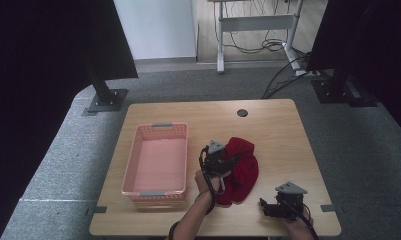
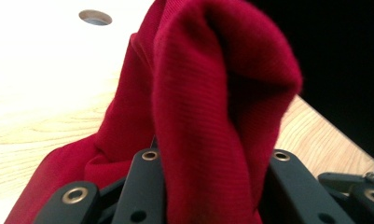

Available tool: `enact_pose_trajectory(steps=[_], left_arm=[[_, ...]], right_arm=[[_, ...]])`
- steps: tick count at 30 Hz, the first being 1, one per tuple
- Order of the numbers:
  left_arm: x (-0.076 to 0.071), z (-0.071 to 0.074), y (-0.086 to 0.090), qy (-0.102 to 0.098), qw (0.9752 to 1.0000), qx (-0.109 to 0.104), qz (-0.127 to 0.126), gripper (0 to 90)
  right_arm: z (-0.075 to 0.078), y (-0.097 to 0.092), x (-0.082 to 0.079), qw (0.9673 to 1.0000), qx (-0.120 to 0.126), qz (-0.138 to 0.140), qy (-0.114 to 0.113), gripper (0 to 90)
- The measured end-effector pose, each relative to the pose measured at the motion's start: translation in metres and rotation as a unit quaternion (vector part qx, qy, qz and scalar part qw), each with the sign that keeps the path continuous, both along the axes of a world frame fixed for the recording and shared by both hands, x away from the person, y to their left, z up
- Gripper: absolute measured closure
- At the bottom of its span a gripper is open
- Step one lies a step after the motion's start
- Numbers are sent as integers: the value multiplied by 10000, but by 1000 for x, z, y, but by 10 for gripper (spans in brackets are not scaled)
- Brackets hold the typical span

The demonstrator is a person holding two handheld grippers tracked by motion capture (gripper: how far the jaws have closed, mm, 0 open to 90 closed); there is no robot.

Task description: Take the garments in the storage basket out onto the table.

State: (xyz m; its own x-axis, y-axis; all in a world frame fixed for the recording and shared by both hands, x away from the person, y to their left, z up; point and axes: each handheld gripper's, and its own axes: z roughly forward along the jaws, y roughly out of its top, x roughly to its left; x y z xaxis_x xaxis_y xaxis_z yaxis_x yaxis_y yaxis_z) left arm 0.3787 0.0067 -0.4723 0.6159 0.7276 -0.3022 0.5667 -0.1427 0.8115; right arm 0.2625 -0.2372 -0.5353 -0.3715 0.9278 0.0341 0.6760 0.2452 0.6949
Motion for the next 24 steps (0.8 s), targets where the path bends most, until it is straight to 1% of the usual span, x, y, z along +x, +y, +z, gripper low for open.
enact_pose_trajectory(steps=[1,2,5,7,13,18,20,22,23,24], left_arm=[[0,-1,0,18,10000,-16,-7,707],[-1,-1,-1,-39,10000,64,-27,705],[-1,-3,-2,-40,9999,101,-39,702],[0,-4,0,19,10000,40,-31,695],[0,-3,1,78,10000,3,-32,678],[2,-2,3,95,9999,-37,-83,612],[2,-2,5,120,9998,-73,-125,568],[2,-2,5,122,9998,-35,-143,534],[3,-1,5,129,9998,-40,-157,506],[3,-1,6,123,9997,-60,-188,497]], right_arm=[[0,0,0,10000,2,-3,4,43],[0,0,0,10000,2,-3,3,43],[0,0,0,10000,2,-3,5,43],[0,0,0,10000,2,-3,4,43],[0,0,0,10000,3,-3,3,43],[0,0,0,10000,2,-2,4,43],[0,0,0,10000,2,-3,4,43],[0,0,0,10000,4,-3,5,43],[0,0,0,10000,3,-3,4,43],[0,0,0,10000,2,1,1,43]])
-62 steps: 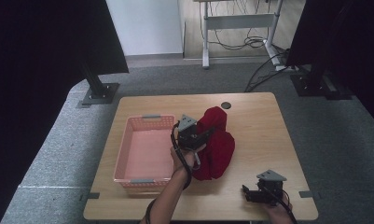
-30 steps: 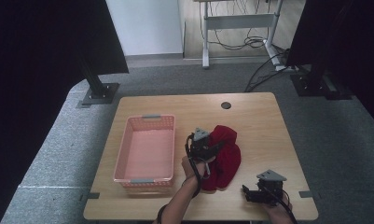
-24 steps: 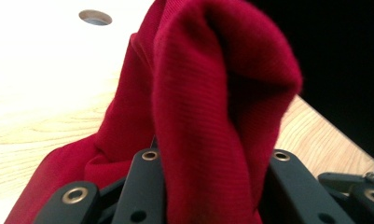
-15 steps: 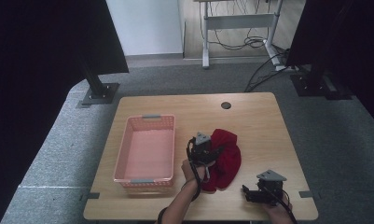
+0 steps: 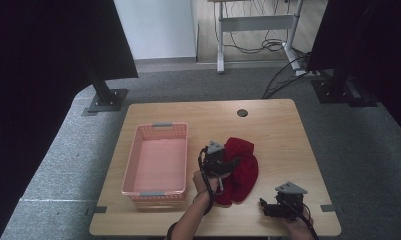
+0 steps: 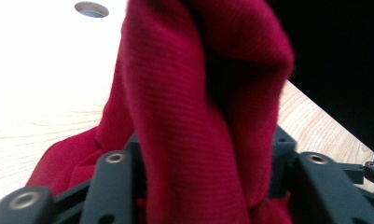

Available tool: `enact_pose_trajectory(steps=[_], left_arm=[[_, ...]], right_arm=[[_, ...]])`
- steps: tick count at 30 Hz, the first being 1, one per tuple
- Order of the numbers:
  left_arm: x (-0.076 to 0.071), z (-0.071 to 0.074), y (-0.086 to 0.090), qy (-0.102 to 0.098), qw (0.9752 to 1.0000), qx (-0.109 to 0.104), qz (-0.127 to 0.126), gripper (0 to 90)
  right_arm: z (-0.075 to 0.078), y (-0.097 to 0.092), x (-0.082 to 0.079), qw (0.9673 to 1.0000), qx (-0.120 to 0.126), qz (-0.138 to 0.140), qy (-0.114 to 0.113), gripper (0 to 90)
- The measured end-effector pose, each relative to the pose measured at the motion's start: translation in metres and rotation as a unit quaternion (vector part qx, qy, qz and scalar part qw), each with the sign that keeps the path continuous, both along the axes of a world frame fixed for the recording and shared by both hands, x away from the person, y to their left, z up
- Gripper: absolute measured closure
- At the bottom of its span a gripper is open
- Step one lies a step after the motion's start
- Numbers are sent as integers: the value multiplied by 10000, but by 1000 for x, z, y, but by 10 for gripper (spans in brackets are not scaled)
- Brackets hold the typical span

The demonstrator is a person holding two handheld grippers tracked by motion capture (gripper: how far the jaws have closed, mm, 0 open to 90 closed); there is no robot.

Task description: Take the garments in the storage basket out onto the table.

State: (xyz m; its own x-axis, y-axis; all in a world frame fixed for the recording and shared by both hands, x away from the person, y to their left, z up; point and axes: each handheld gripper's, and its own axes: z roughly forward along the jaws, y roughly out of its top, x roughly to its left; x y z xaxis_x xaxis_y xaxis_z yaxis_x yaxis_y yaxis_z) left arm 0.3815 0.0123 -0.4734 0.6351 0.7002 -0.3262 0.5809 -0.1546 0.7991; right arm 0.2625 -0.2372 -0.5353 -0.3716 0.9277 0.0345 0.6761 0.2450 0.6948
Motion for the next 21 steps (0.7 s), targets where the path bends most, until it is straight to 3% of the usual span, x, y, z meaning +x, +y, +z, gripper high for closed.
enact_pose_trajectory(steps=[3,7,11,16,21], left_arm=[[1,1,-1,36,9998,5,-187,441],[2,2,-2,48,9997,25,-252,375],[-1,6,-4,-42,9998,207,-34,175],[-5,12,-3,-208,9995,252,54,95],[-7,18,-2,-309,9991,268,149,81]], right_arm=[[0,0,0,10000,0,-1,0,43],[0,0,0,10000,0,-1,1,43],[0,0,0,10000,0,-3,2,43],[0,0,0,10000,-1,-2,0,43],[0,0,0,10000,0,-3,3,43]])
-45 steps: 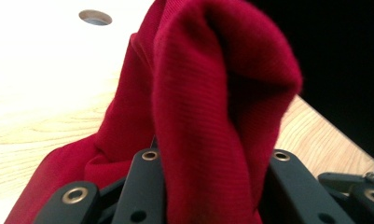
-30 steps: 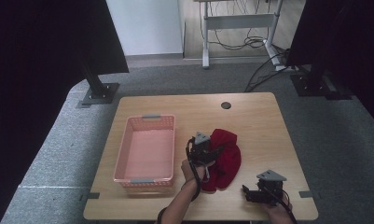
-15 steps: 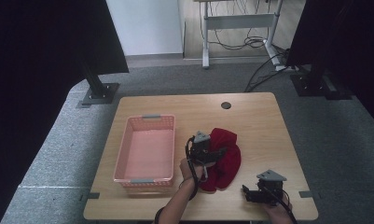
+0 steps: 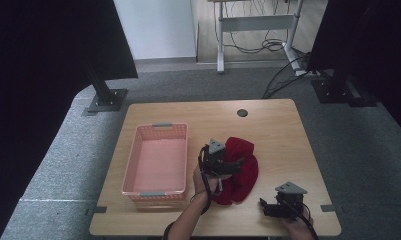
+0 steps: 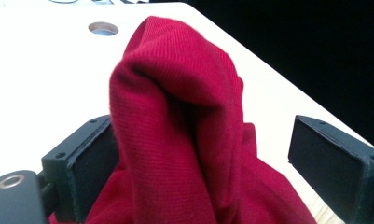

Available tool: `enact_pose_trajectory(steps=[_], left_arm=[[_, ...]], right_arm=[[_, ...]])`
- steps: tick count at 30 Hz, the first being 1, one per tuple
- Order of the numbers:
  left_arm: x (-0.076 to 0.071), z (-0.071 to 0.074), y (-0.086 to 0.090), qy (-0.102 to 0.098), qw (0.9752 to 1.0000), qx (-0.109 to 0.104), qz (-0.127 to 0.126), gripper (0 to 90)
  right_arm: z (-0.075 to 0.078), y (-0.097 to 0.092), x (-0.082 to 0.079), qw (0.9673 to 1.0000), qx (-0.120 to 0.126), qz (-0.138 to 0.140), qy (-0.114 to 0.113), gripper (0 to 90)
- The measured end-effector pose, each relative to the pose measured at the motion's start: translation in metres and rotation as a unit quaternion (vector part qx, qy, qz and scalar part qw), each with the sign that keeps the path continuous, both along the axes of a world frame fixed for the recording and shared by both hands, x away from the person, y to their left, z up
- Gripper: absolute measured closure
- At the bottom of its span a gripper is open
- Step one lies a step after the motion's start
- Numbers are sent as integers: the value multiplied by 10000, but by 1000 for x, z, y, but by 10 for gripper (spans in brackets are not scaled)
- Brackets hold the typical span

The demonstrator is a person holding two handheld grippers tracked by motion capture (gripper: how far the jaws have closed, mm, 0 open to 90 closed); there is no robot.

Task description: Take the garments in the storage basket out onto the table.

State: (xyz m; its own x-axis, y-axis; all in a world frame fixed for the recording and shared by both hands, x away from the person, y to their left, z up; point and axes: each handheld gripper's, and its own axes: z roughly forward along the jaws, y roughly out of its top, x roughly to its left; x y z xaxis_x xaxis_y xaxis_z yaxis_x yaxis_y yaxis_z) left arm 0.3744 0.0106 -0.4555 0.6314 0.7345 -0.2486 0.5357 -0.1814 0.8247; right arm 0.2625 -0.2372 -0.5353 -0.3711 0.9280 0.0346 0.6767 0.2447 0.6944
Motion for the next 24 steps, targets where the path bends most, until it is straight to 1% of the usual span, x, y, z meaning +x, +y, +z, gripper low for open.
enact_pose_trajectory(steps=[3,5,7,10,12,18,21,24], left_arm=[[-1,2,0,-34,10000,-2,0,76],[-1,3,0,-29,10000,84,-27,76],[-1,4,2,-14,9999,100,-75,81],[-1,6,5,2,10000,37,-39,89],[-2,8,7,-41,10000,58,3,89],[-6,14,13,-131,9999,74,-28,90],[-9,17,17,-184,9998,53,-16,90],[-13,20,21,-229,9997,22,-69,89]], right_arm=[[0,0,0,10000,0,0,-1,43],[0,0,0,10000,0,0,0,43],[0,0,0,10000,0,0,0,43],[0,0,0,10000,0,0,-1,43],[0,0,0,10000,-1,-2,-2,43],[0,0,0,10000,-1,2,-3,43],[0,0,0,10000,-1,0,-3,43],[0,0,0,10000,-1,-1,-3,42]])
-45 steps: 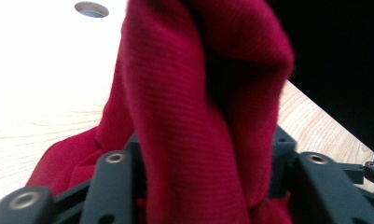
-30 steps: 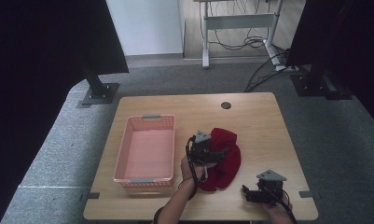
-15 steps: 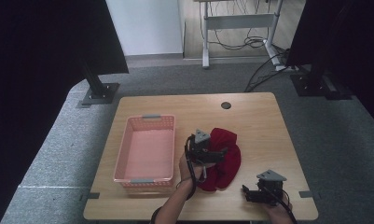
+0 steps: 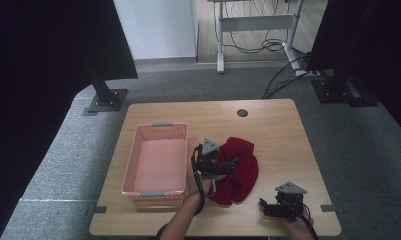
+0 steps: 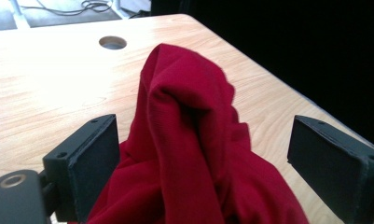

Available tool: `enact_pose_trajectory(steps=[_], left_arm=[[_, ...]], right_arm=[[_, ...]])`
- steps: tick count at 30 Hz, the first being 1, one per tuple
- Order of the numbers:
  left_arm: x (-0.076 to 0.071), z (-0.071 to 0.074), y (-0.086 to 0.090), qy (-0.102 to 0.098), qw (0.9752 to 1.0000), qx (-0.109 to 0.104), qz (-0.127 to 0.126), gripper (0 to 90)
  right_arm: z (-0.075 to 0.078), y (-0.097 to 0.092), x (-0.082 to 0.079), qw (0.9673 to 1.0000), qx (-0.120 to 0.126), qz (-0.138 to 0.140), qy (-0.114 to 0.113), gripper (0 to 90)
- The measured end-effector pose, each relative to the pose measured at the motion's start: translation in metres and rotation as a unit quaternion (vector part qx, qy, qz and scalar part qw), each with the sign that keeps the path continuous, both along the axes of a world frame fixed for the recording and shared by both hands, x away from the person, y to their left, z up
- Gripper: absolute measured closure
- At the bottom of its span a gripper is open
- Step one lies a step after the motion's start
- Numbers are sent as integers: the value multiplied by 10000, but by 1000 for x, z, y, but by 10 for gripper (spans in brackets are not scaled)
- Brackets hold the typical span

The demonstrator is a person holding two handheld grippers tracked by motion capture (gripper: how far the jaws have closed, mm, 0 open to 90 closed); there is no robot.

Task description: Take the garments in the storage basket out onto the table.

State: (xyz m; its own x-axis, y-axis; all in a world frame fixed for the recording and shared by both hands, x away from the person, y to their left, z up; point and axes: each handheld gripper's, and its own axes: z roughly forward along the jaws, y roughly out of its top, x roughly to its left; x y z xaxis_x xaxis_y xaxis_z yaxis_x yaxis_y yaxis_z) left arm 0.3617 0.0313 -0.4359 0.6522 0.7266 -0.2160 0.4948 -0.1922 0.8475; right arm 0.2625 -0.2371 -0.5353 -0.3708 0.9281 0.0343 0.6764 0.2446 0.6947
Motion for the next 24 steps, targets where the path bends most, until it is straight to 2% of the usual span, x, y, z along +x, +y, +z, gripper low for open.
enact_pose_trajectory(steps=[2,11,17,24], left_arm=[[-2,2,2,-68,10000,58,-3,89],[-15,14,21,-262,9996,-2,-67,89],[-22,19,36,-298,9995,-104,-77,89],[-30,19,53,-362,9993,-69,-55,90]], right_arm=[[0,0,0,10000,-1,0,1,42],[0,0,0,10000,-6,4,-3,42],[0,0,0,10000,-3,1,2,42],[0,0,0,10000,-2,0,1,42]])
